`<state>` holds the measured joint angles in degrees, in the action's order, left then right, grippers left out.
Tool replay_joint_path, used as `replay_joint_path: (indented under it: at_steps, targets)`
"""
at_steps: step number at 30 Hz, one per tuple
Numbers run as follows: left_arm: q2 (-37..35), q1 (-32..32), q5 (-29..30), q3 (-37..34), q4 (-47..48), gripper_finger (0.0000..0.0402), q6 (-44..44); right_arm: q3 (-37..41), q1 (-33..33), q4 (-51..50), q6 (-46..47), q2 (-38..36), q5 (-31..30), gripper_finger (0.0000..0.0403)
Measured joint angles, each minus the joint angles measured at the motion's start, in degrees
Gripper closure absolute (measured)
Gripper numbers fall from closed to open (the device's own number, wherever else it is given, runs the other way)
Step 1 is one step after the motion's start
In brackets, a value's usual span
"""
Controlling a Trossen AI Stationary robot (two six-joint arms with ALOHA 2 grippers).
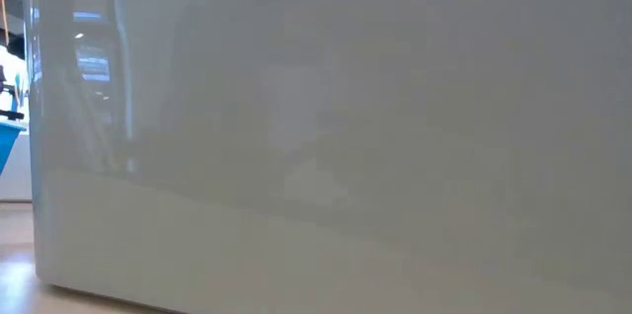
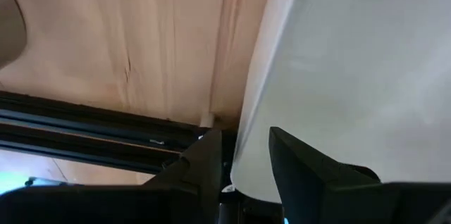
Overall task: Stack baskets by color
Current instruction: Stack the bottom white bin on top of the top white bin
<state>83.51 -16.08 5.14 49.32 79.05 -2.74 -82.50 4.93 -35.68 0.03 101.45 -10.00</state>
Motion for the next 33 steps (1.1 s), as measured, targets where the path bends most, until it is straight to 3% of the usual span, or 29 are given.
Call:
replay_joint_path:
  at_steps: [9,19,33]
  targets:
    - [4.86,-0.78,0.01,0.00,-1.92,0.0303,-0.02,0.00,0.00,-0.62,-0.02,0.00,0.00,0.0252]
    - [5.76,-0.78,-0.21,0.00,-1.83,0.0396,0.17,0.00,0.00,-0.96,0.12,0.00,-0.02,0.0252]
    - [2.02,1.68,1.42,0.00,-1.46,0.0401,-6.34,0.00,1.24,2.34,5.78,0.00,1.63,0.0252]
